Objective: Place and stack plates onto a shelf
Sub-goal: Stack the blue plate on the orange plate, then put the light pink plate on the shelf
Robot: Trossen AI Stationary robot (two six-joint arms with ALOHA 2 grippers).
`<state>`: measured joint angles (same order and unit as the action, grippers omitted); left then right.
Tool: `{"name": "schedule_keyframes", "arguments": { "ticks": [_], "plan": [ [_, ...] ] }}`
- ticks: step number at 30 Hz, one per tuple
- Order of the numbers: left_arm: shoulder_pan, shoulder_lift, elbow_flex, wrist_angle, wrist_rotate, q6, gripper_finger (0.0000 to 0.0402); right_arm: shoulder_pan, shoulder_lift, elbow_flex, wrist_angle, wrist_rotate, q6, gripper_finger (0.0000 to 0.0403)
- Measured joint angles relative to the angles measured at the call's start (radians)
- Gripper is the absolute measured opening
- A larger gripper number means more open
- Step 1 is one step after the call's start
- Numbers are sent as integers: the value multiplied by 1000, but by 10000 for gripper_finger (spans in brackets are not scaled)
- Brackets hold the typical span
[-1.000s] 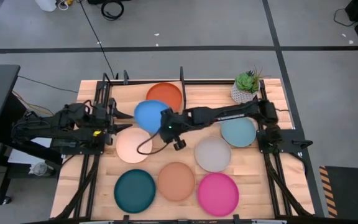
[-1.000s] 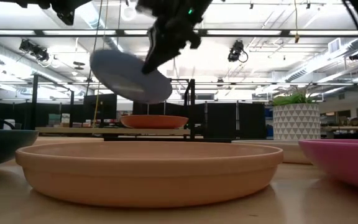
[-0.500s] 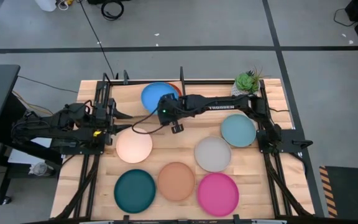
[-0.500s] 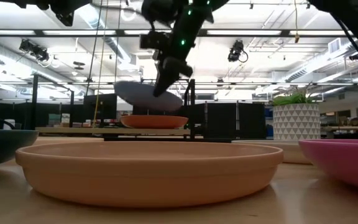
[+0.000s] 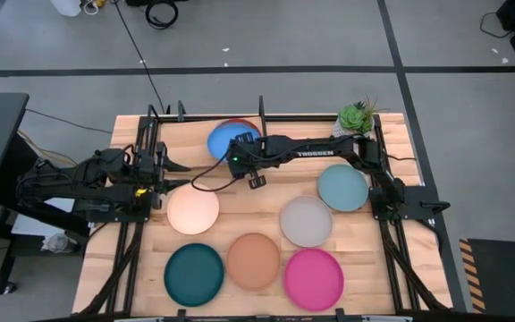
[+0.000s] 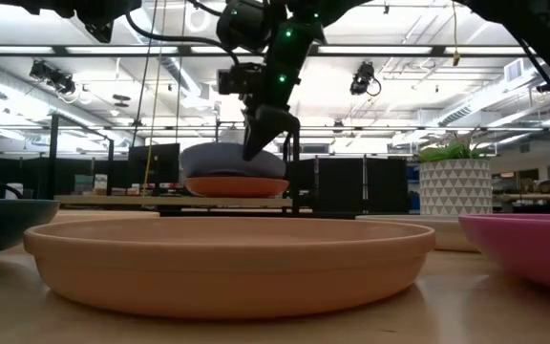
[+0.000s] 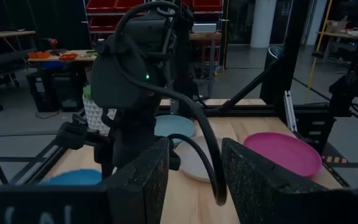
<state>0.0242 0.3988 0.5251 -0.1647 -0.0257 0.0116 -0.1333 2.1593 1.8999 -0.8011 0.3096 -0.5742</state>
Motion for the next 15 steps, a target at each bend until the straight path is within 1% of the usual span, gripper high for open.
{"name": "schedule_keyframes", "arguments": {
  "ticks": [7,10,12,15],
  "plan": [
    [0,0,0,-8,0,0,156,0,0,0,-1,-7,13,95],
    [0,0,0,-15,0,-1,156,9,0,0,-4,39,21,110],
    [0,0,0,-29,0,-7,156,21,-1,14,-36,77,26,117],
    [0,0,0,-80,0,-26,156,54,-1,74,-100,107,74,121]
  ]
}}
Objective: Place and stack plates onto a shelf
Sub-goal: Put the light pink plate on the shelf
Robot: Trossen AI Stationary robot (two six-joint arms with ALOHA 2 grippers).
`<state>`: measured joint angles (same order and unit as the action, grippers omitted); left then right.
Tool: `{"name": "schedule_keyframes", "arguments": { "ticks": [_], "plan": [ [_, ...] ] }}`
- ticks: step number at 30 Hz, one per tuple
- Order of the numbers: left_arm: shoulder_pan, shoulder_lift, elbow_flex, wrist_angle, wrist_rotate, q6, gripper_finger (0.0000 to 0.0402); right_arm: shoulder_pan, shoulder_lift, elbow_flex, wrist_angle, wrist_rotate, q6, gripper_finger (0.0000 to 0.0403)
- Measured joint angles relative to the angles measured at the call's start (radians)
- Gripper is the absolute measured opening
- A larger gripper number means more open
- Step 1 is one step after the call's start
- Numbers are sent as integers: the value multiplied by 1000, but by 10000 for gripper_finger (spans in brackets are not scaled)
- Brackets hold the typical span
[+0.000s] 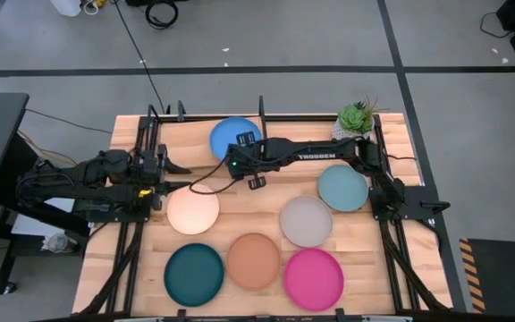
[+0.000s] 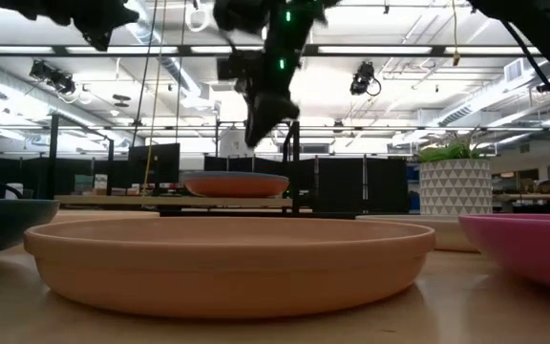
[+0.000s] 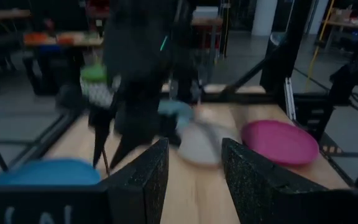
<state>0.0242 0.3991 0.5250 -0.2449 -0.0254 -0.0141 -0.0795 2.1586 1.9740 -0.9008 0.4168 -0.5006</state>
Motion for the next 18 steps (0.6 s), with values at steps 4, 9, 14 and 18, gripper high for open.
{"name": "schedule_keyframes", "arguments": {
  "ticks": [4,9,14,18],
  "plan": [
    [0,0,-1,-100,0,-20,156,68,-3,97,-85,-89,110,120],
    [0,7,-1,-93,1,-117,156,147,-4,107,-103,-147,241,119],
    [0,13,-1,-77,3,-132,156,222,-5,55,-108,-88,369,119],
    [0,31,-1,-82,27,-133,156,284,-4,13,-97,-63,439,119]
  ]
}}
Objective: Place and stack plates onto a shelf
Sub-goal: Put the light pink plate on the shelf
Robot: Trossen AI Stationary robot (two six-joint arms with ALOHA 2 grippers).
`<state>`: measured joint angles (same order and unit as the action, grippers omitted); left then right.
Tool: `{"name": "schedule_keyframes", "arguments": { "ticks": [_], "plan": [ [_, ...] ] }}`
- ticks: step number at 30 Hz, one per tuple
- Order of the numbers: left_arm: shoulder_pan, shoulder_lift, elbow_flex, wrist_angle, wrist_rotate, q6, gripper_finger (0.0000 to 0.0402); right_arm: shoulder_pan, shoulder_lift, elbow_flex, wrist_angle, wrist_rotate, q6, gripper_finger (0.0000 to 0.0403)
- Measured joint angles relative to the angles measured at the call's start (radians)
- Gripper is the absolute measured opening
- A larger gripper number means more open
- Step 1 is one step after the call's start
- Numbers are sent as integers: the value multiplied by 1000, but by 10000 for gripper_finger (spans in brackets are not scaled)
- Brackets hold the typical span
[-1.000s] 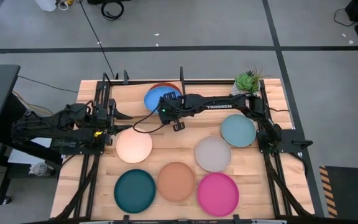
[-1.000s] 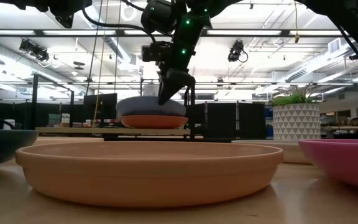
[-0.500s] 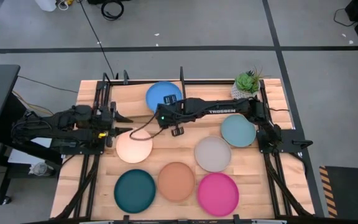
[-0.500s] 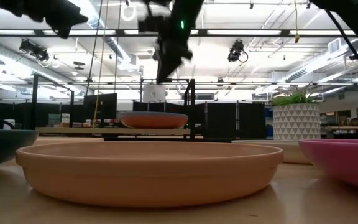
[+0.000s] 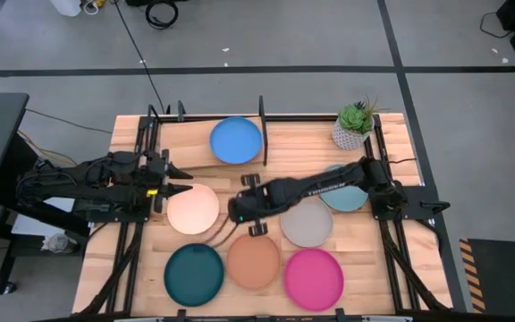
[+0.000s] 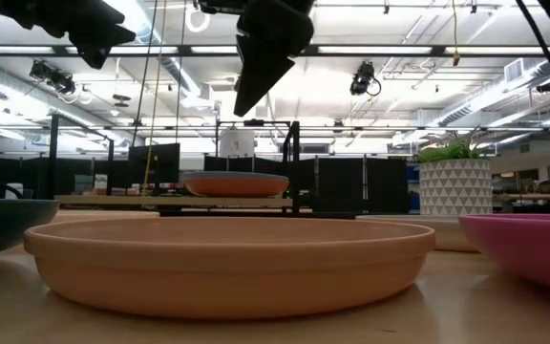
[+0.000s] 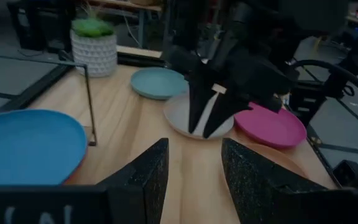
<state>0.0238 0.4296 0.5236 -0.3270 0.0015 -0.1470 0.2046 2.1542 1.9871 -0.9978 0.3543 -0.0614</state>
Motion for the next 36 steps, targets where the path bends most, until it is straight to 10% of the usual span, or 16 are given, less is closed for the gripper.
{"name": "schedule_keyframes", "arguments": {
  "ticks": [20,36],
  "plan": [
    [-58,442,0,53,30,-105,156,182,-72,-354,259,331,163,115],
    [-232,622,0,77,129,-171,156,137,-477,-937,1048,325,-124,89]
  ]
}}
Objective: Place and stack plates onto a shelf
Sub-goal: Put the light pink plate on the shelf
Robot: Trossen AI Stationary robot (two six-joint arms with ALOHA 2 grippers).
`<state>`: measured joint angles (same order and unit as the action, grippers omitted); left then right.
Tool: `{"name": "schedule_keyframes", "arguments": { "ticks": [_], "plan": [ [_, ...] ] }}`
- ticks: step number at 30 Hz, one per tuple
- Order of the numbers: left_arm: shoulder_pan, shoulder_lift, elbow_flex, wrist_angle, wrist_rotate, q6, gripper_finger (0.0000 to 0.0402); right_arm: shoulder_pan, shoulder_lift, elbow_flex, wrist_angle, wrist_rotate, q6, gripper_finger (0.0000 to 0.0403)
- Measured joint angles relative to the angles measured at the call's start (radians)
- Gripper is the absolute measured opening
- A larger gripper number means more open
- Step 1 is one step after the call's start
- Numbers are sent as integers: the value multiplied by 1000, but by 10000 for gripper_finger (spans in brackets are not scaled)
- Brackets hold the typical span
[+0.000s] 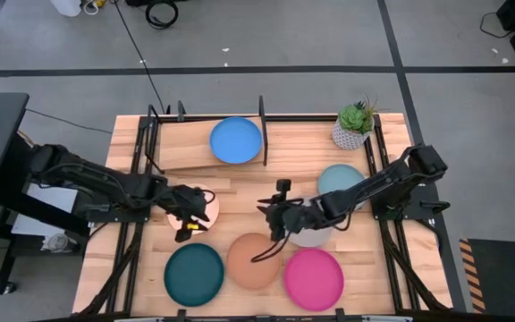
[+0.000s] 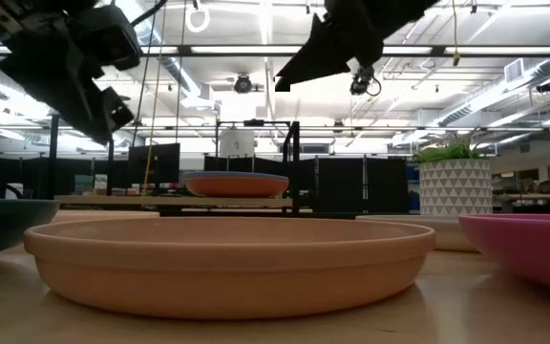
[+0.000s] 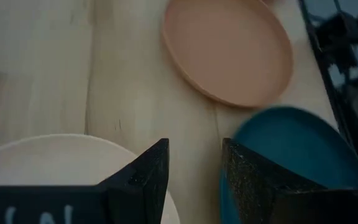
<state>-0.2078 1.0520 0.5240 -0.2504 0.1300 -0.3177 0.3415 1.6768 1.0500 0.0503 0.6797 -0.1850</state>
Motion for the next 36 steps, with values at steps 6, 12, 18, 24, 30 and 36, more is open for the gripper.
{"name": "schedule_keyframes", "arguments": {
  "ticks": [6,12,18,24,30,36],
  "plan": [
    [-16,78,0,36,-67,-188,156,-30,-41,-172,238,0,-45,89],
    [-15,135,0,57,-140,-365,156,-31,-43,-306,412,0,-47,89],
    [-16,203,87,-28,-199,-461,156,-27,-43,-385,508,0,-59,89],
    [-15,321,243,-186,-273,-493,156,-27,-44,-389,564,4,-130,89],
    [-15,455,321,-302,-290,-550,156,-34,-44,-389,544,2,-143,89],
    [-22,555,368,-359,-291,-569,156,-48,-44,-389,525,0,-123,89]
  ]
}}
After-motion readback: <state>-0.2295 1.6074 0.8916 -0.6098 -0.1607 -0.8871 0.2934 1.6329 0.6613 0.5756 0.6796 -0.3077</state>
